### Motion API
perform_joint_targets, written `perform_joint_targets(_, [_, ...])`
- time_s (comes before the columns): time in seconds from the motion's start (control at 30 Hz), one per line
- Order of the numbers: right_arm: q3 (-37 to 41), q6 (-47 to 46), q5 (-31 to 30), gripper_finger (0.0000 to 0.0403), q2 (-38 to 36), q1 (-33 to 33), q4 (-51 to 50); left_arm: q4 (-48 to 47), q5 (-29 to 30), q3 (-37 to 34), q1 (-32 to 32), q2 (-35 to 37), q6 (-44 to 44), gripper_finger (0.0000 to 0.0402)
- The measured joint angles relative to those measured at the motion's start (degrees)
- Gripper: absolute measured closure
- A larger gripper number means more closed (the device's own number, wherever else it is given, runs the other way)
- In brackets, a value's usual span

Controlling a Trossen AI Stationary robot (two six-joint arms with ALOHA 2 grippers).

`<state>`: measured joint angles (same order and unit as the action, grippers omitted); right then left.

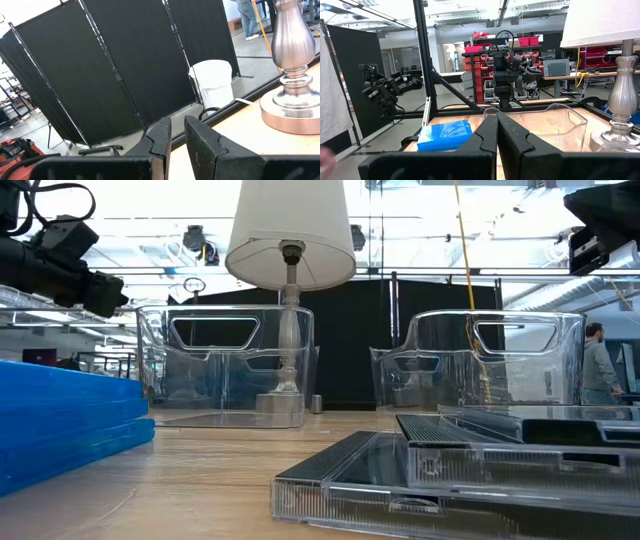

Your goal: Pick & place jewel cases by type

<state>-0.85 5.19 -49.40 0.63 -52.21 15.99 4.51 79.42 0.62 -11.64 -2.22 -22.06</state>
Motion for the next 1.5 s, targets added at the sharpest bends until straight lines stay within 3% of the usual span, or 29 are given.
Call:
perform_joint_targets(0.5, [0.0,0.0,0.0,0.0403,0.0,0.0,0.0,0.0,0.0,0.0,0.0,0.0,0.4,0.0339])
perform_joint_targets(0.63, [0.0,0.0,0.0,0.0403,0.0,0.0,0.0,0.1,-4.2,0.0,0.0,0.0,11.5,0.0339])
perform_joint_targets(0.7, [0.0,0.0,0.0,0.0403,0.0,0.0,0.0,0.4,-11.1,0.0,0.0,0.0,21.1,0.0339])
perform_joint_targets(0.73, [0.0,0.0,0.0,0.0403,0.0,0.0,0.0,0.4,-17.4,0.0,0.0,0.0,23.4,0.0339])
perform_joint_targets(0.9, [0.0,0.0,0.0,0.0403,0.0,0.0,0.0,0.5,-63.9,0.1,0.0,-0.4,12.9,0.0339])
perform_joint_targets(0.97, [0.0,0.0,0.0,0.0403,0.0,0.0,0.0,2.1,-77.5,0.0,-0.1,-0.8,9.8,0.0339])
perform_joint_targets(1.0, [0.0,0.0,0.0,0.0403,0.0,0.0,0.0,3.8,-81.1,0.0,-0.1,-1.0,9.5,0.0339])
perform_joint_targets(1.07, [0.0,0.0,0.0,0.0403,0.0,0.0,0.0,7.0,-82.1,0.0,0.0,-2.2,11.6,0.0339])
perform_joint_targets(1.17, [0.0,0.0,0.0,0.0403,0.0,0.0,0.0,9.3,-75.7,1.4,0.0,-5.5,18.0,0.0339])
perform_joint_targets(1.27, [0.0,0.0,0.0,0.0403,0.0,0.0,0.0,9.3,-74.2,5.0,0.0,-11.5,20.7,0.0339])
perform_joint_targets(1.37, [0.0,0.0,0.0,0.0403,0.0,0.0,0.0,10.9,-78.1,9.5,-0.3,-20.5,20.5,0.0339])
perform_joint_targets(1.5, [0.0,0.0,0.0,0.0403,0.0,0.0,0.0,14.7,-77.7,17.8,-1.6,-35.4,22.1,0.0339])
